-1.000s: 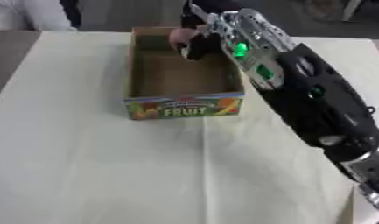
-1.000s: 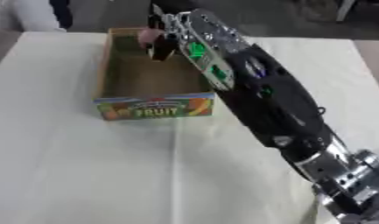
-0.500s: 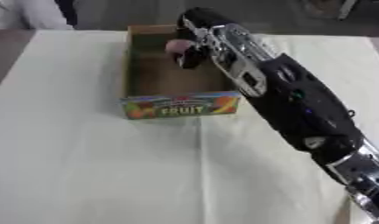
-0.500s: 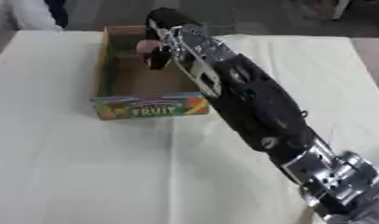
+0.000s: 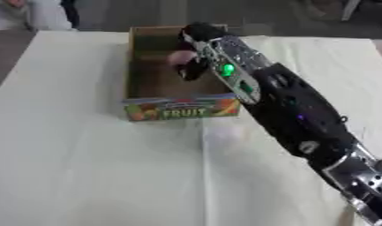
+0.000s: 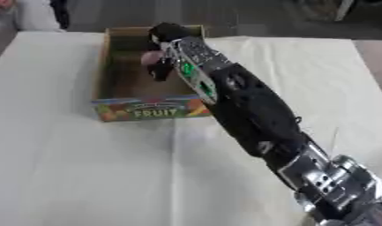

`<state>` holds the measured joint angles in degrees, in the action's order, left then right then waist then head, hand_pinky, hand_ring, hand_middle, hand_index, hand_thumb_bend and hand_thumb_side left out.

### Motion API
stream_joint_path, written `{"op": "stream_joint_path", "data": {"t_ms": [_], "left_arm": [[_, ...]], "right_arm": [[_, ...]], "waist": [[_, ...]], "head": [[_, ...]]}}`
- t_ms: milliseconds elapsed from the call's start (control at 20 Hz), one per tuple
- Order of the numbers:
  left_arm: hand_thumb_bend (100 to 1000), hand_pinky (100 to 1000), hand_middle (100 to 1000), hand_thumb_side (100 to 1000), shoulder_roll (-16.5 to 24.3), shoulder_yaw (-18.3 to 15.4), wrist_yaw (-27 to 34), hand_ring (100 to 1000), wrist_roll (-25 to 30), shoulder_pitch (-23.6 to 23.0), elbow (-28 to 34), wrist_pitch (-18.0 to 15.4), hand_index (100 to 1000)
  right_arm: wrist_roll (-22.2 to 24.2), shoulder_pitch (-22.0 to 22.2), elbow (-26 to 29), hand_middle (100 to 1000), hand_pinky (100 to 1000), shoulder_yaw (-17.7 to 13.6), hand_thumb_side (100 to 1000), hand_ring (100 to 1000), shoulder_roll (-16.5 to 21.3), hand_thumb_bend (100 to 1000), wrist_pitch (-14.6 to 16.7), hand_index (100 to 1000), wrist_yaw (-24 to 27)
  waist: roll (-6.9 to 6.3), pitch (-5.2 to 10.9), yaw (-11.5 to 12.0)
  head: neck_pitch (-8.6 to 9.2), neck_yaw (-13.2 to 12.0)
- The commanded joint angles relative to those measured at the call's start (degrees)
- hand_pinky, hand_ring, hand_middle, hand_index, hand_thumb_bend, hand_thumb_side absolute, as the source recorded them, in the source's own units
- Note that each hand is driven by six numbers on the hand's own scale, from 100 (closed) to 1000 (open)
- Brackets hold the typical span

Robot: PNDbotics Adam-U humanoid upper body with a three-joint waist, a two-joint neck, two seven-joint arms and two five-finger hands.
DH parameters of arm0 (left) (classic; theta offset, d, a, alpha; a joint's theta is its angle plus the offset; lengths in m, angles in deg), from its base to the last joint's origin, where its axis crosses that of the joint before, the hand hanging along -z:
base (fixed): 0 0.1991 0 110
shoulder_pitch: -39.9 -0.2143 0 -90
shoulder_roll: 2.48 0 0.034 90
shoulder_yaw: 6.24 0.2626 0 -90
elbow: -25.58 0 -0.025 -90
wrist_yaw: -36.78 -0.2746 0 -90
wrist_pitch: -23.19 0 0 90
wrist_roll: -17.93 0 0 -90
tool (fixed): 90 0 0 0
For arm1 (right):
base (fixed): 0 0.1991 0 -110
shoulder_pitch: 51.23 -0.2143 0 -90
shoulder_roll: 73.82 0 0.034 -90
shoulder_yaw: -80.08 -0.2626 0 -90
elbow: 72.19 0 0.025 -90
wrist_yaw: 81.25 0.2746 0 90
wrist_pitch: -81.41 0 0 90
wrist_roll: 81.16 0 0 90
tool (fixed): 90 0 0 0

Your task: Pick up objects on the table and place them in the box.

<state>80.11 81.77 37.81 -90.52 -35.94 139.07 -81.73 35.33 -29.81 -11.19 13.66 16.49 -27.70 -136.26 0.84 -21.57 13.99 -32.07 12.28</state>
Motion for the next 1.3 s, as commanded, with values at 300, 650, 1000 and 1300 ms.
{"op": "stream_joint_path", "data": {"t_ms": [300, 650, 1000, 1300], "left_arm": [[100, 701, 638, 715, 0.7, 0.1, 0.3, 703, 0.0, 0.5, 1.1, 0.0, 829], [100, 700, 638, 713, 0.7, 0.0, 0.3, 703, 0.0, 0.5, 1.1, 0.0, 829], [100, 701, 639, 712, 0.7, 0.0, 0.5, 704, -0.1, 0.5, 1.1, 0.1, 828], [100, 701, 639, 712, 0.9, 0.1, 0.6, 704, 0.0, 0.4, 1.1, 0.0, 828]], "right_arm": [[1.1, -1.3, -2.1, 682, 752, -1.3, 112, 827, -0.3, 197, 1.5, 803, -2.5], [5.6, -1.2, -3.1, 757, 775, -1.7, 100, 853, -0.3, 337, 2.7, 862, -3.5], [7.7, -1.5, -1.9, 772, 784, -2.0, 100, 855, 0.1, 397, 3.0, 893, -3.6], [8.0, -1.7, 0.2, 769, 782, -2.1, 100, 851, 1.1, 395, 2.2, 894, -3.7]], "waist": [[-0.24, 1.01, 0.1], [-0.25, 1.11, 0.1], [-0.37, 1.42, 0.1], [-0.65, 1.95, -0.2]], "head": [[0.53, 0.2], [0.71, 0.2], [0.62, 0.1], [0.3, 0.0]]}}
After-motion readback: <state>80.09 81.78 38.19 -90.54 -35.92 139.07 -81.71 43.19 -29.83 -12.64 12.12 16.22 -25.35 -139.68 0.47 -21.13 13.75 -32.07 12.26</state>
